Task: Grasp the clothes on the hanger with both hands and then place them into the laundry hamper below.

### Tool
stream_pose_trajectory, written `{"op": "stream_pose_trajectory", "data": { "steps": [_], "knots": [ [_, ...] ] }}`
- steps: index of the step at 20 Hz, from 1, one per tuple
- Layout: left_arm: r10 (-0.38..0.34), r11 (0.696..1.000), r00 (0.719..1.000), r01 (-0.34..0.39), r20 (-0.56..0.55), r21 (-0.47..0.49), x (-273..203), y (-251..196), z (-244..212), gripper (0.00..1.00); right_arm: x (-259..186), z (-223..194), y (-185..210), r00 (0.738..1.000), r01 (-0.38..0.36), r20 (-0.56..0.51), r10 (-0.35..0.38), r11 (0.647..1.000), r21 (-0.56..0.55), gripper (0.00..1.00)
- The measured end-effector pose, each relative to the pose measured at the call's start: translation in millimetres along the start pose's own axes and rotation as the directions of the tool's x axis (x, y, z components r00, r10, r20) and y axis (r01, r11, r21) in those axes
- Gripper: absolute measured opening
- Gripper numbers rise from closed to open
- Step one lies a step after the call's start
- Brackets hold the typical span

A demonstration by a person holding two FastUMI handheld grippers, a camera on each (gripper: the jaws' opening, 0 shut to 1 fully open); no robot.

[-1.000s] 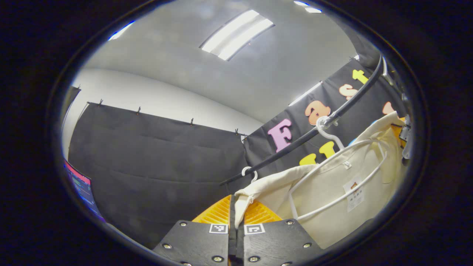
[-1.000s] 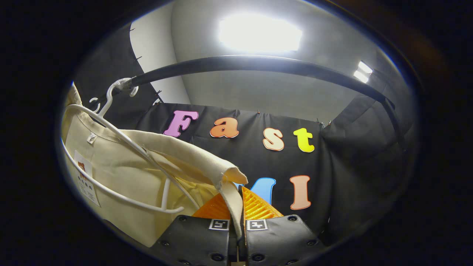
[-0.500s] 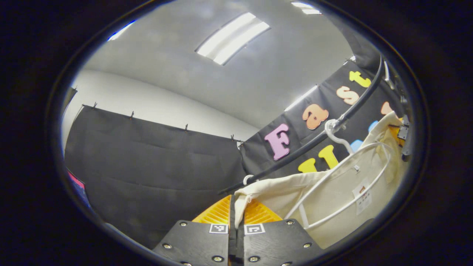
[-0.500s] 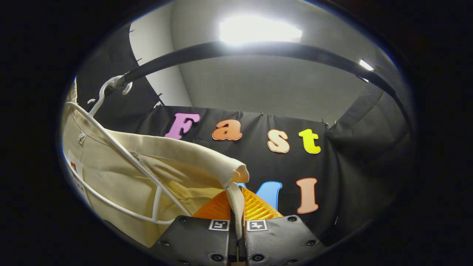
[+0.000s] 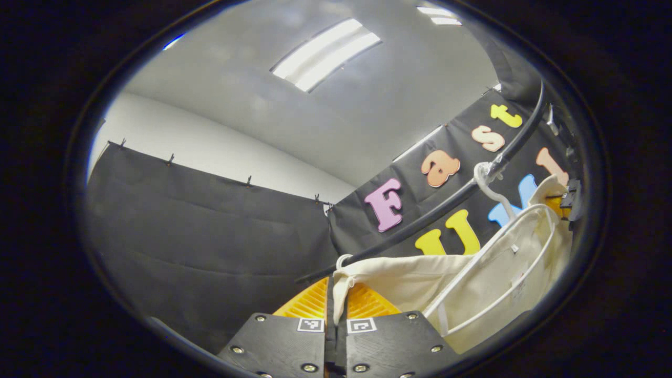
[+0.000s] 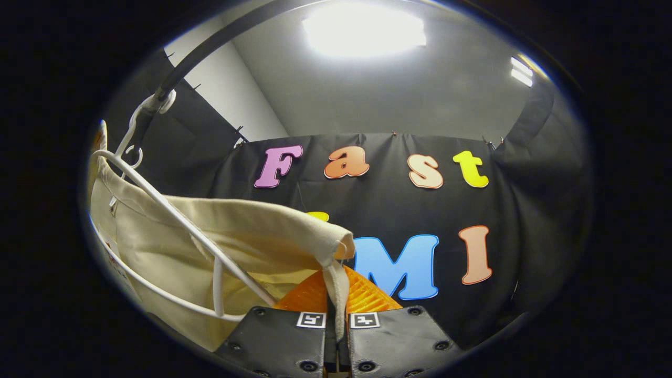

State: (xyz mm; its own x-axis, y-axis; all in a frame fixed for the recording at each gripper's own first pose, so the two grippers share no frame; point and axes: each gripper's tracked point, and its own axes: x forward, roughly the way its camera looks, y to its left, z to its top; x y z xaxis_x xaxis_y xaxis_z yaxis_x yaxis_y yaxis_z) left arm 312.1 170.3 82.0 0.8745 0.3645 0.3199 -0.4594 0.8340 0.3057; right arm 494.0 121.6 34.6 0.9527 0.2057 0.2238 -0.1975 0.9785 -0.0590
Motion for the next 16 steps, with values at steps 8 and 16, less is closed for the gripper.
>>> {"op": "stream_pose_trajectory", "data": {
  "steps": [8,16],
  "knots": [
    [-0.058,0.998,0.997,0.057,-0.053,-0.012,0,-16,-36,0.00,2,-44,8,0.996,-0.036,-0.079,0.040,0.998,0.050,0.00],
    [-0.077,0.997,0.994,0.074,-0.081,-0.033,-21,-27,-49,0.01,-23,-68,6,0.989,-0.050,-0.138,0.053,0.998,0.023,0.03]
  ]
}}
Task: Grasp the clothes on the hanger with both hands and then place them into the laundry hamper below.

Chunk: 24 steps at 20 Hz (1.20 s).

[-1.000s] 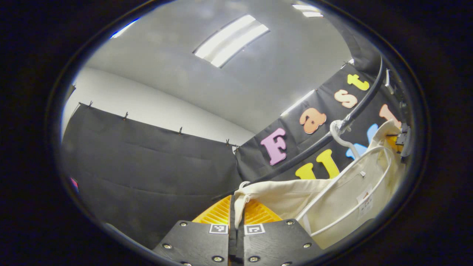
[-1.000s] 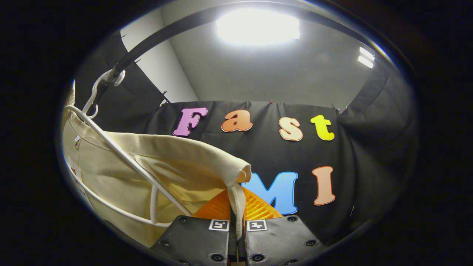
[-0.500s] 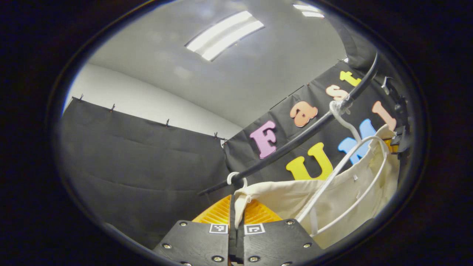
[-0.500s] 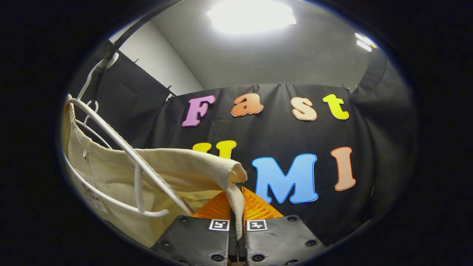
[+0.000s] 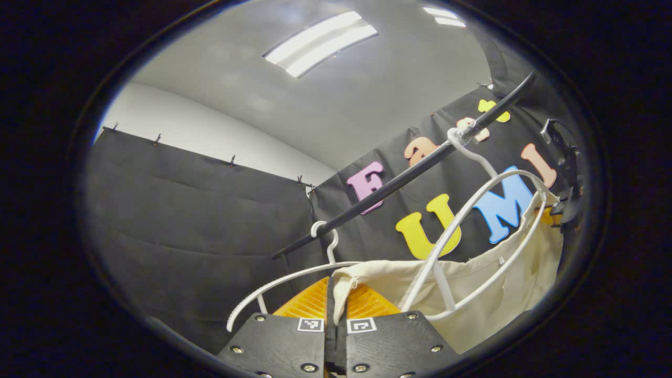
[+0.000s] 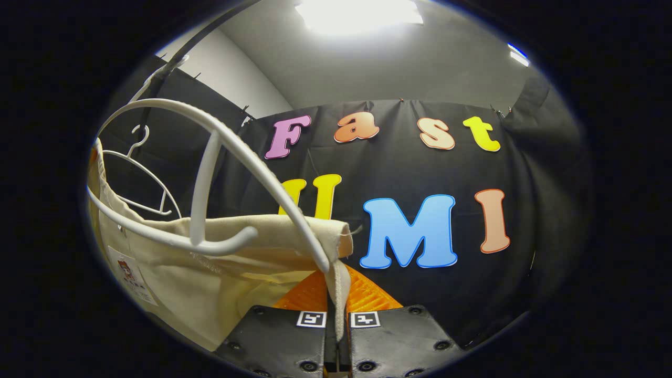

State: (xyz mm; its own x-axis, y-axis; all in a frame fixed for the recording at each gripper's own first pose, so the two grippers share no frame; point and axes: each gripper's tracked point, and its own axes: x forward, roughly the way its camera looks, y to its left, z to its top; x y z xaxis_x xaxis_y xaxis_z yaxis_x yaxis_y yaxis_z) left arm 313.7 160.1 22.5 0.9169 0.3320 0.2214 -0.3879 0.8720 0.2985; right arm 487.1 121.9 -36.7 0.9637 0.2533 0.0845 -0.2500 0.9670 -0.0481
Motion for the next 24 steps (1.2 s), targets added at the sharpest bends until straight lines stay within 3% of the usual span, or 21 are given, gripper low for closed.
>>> {"op": "stream_pose_trajectory", "data": {
  "steps": [14,24],
  "knots": [
    [-0.020,0.999,0.988,0.016,-0.151,-0.029,-80,19,-52,0.00,-71,-30,28,0.997,-0.045,-0.065,0.043,0.999,-0.024,0.03],
    [-0.134,0.989,0.973,0.120,-0.188,-0.083,-133,-13,-54,0.00,-138,-29,79,0.985,-0.153,-0.085,0.152,0.988,-0.007,0.03]
  ]
}}
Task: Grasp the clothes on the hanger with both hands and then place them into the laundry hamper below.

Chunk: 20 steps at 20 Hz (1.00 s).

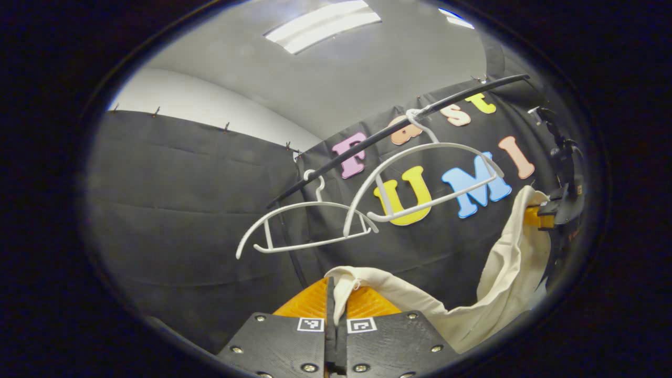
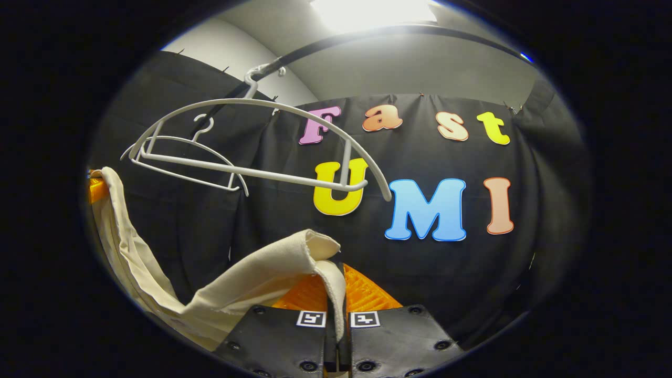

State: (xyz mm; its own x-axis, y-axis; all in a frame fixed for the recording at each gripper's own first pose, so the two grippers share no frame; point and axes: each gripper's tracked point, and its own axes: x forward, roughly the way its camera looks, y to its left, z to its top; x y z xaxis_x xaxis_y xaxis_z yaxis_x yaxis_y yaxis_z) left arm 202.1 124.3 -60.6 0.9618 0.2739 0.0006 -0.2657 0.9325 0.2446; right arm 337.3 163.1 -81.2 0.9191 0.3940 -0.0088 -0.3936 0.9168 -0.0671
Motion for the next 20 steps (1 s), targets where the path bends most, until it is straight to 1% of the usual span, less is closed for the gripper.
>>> {"op": "stream_pose_trajectory", "data": {
  "steps": [7,11,14,15,16,17,18,20],
  "knots": [
    [-0.083,0.990,0.995,0.088,0.047,-0.108,-14,-43,25,0.01,-46,19,57,0.993,-0.122,0.006,0.122,0.992,0.043,0.03],
    [-0.128,0.977,0.991,0.134,0.045,-0.166,-26,-62,23,0.01,-67,20,84,0.983,-0.184,-0.003,0.185,0.980,0.071,0.02],
    [-0.158,0.963,0.987,0.157,0.011,-0.218,-24,-85,4,0.00,-82,-3,99,0.974,-0.216,-0.042,0.221,0.971,0.105,0.02],
    [-0.167,0.960,0.986,0.162,-0.004,-0.228,-25,-93,-5,0.01,-86,-14,104,0.971,-0.221,-0.061,0.230,0.968,0.118,0.00],
    [-0.178,0.957,0.984,0.168,-0.024,-0.237,-31,-100,-14,0.01,-90,-26,107,0.968,-0.226,-0.085,0.238,0.965,0.131,0.03],
    [-0.191,0.953,0.980,0.174,-0.049,-0.248,-35,-107,-26,0.00,-95,-38,111,0.963,-0.231,-0.110,0.248,0.962,0.148,0.00],
    [-0.204,0.951,0.976,0.178,-0.077,-0.254,-39,-111,-40,0.01,-97,-50,113,0.957,-0.234,-0.135,0.257,0.958,0.163,0.03],
    [-0.220,0.949,0.967,0.182,-0.127,-0.257,-46,-118,-65,0.01,-103,-75,118,0.945,-0.236,-0.186,0.268,0.955,0.180,0.03]
  ]
}}
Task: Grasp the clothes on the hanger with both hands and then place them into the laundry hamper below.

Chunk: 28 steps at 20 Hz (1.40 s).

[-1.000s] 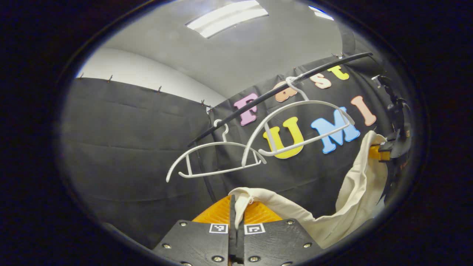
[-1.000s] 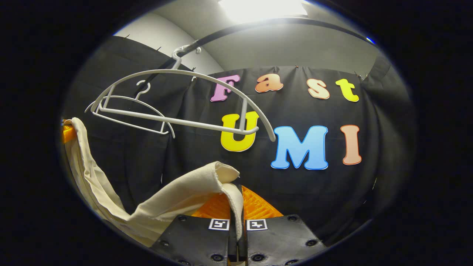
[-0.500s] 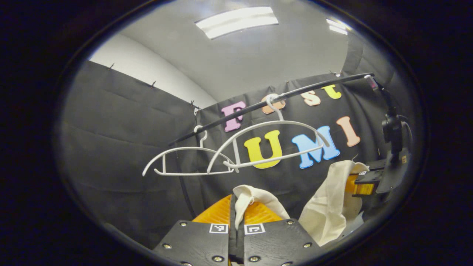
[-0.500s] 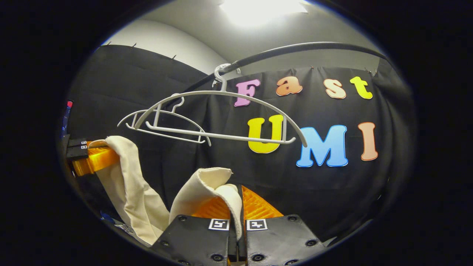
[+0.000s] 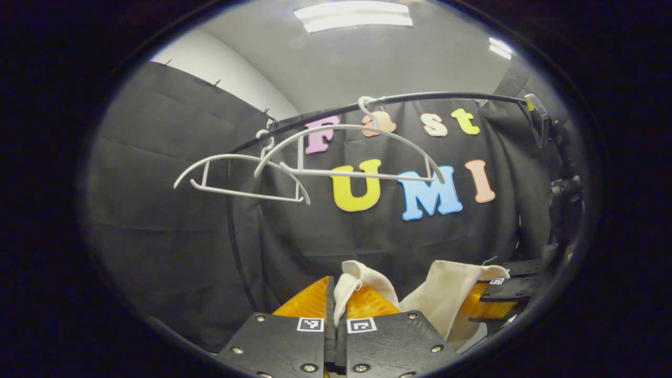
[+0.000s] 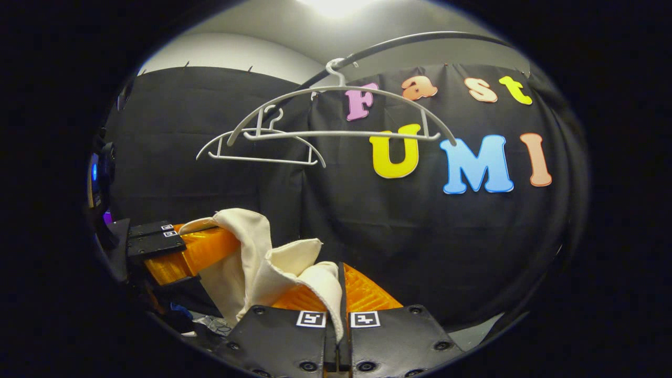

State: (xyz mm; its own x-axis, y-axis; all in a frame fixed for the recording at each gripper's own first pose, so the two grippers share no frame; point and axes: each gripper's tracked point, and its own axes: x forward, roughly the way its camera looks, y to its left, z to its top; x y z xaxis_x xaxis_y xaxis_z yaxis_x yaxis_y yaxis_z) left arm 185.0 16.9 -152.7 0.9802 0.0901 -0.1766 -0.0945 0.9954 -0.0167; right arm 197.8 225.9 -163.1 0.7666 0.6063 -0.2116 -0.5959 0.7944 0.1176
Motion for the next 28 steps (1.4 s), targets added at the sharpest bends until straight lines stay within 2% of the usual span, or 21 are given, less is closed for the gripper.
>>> {"op": "stream_pose_trajectory", "data": {
  "steps": [6,7,8,9,10,15,19,23,28],
  "knots": [
    [0.027,1.000,0.987,-0.029,-0.156,-0.012,5,5,-82,0.01,3,-71,3,0.990,-0.004,-0.143,0.007,1.000,0.021,0.03],
    [0.032,0.999,0.983,-0.034,-0.180,-0.007,4,7,-93,0.01,2,-81,4,0.986,-0.003,-0.166,0.006,1.000,0.014,0.00],
    [0.034,0.999,0.979,-0.035,-0.203,-0.002,-2,9,-106,0.01,3,-92,3,0.982,-0.001,-0.191,0.003,1.000,0.008,0.07],
    [0.036,0.999,0.973,-0.035,-0.230,0.006,-5,10,-120,0.01,1,-105,2,0.976,0.002,-0.216,0.000,1.000,0.006,0.04],
    [0.035,0.999,0.964,-0.032,-0.264,0.016,-8,10,-135,0.01,2,-118,0,0.970,0.004,-0.243,-0.003,1.000,0.006,0.07],
    [0.041,0.999,0.911,-0.025,-0.410,0.045,-25,12,-206,0.00,0,-179,-7,0.929,0.019,-0.369,-0.022,1.000,-0.012,0.07],
    [0.055,0.998,0.850,-0.035,-0.525,0.048,-51,19,-258,0.01,-7,-221,-12,0.886,0.028,-0.463,-0.039,0.999,-0.031,0.07],
    [0.055,0.998,0.796,-0.023,-0.603,0.060,-59,22,-293,0.01,-13,-246,-16,0.844,0.026,-0.534,-0.048,0.998,-0.050,0.08],
    [0.047,0.999,0.740,-0.026,-0.671,0.041,-69,16,-301,0.02,-23,-263,-15,0.814,0.026,-0.578,-0.058,0.998,-0.063,0.08]
  ]
}}
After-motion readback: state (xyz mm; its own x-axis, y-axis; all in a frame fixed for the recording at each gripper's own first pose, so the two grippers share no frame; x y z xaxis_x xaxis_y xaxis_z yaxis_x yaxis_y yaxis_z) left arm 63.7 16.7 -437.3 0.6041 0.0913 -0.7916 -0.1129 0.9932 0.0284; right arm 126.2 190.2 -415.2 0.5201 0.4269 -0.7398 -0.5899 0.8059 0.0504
